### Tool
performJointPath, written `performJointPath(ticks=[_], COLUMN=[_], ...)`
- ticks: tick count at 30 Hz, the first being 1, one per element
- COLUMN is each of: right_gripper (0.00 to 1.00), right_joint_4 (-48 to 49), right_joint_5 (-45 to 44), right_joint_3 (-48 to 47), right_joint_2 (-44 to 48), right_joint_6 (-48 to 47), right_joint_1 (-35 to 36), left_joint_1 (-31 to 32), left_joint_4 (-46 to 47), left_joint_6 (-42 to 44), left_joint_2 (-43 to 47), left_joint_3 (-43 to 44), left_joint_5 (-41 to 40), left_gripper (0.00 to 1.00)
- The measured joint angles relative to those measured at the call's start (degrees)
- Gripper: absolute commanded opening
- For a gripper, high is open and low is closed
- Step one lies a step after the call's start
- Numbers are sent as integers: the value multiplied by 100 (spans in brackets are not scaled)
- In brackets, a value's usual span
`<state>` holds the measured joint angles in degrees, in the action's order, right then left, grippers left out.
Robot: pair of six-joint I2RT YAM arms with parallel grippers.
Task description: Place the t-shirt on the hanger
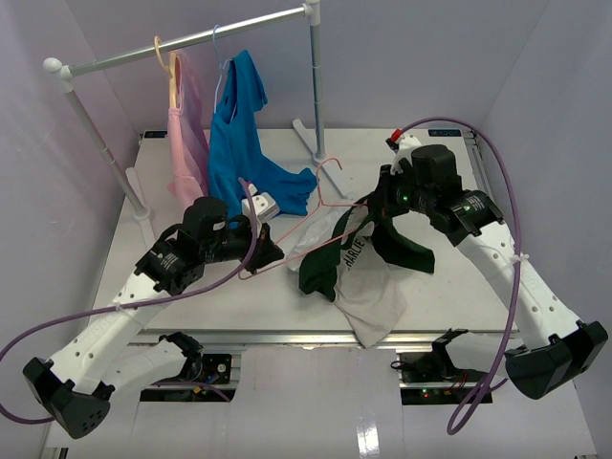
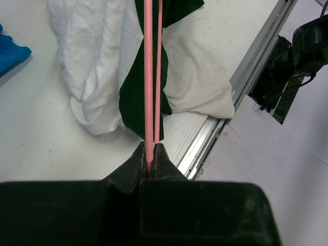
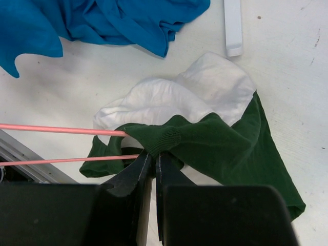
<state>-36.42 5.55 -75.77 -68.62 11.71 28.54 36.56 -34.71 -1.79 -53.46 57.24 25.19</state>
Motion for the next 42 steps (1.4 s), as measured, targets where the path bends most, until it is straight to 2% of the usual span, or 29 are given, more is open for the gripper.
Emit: performJointPath(ticks=[5,9,16,22,24,25,26,27,29,38,42], right_gripper=[8,8,8,9,14,23,37,48,57,70,69], right_joint_4=[-133,-89,132,317,362,375,390,406,451,518,509], right_joint_5=[75,347,844,831,827,818,794,775,728,615,677], right_joint_3=[-161,-177,-170,-67,26,69,112,159,248,353,343], right_joint_2=[-12,-4,13,61,108,132,162,197,274,797,952], right_joint_6=[-82,-147,-195,-195,-175,-171,-178,-179,-230,-571,-999], right_joint_1=[8,91,682,1104,1143,1159,1176,1187,1207,1252,1250], left_joint_1=[2,4,13,139,145,148,151,151,157,155,157], left_joint_4=[89,501,1835,3163,3541,3748,3996,4184,4517,5448,5742], left_joint_6=[212,228,-222,-698,-837,-915,-1012,-1095,-1263,-1677,-1736], left_joint_2=[286,119,-660,-457,-386,-358,-344,-324,-297,-57,11], left_joint_3=[-68,-90,-527,-1431,-1709,-1849,-1997,-2141,-2391,-3009,-3183], left_joint_5=[103,275,718,876,918,948,992,1028,1095,1335,1500], left_gripper=[0,0,0,0,0,0,0,0,0,0,0])
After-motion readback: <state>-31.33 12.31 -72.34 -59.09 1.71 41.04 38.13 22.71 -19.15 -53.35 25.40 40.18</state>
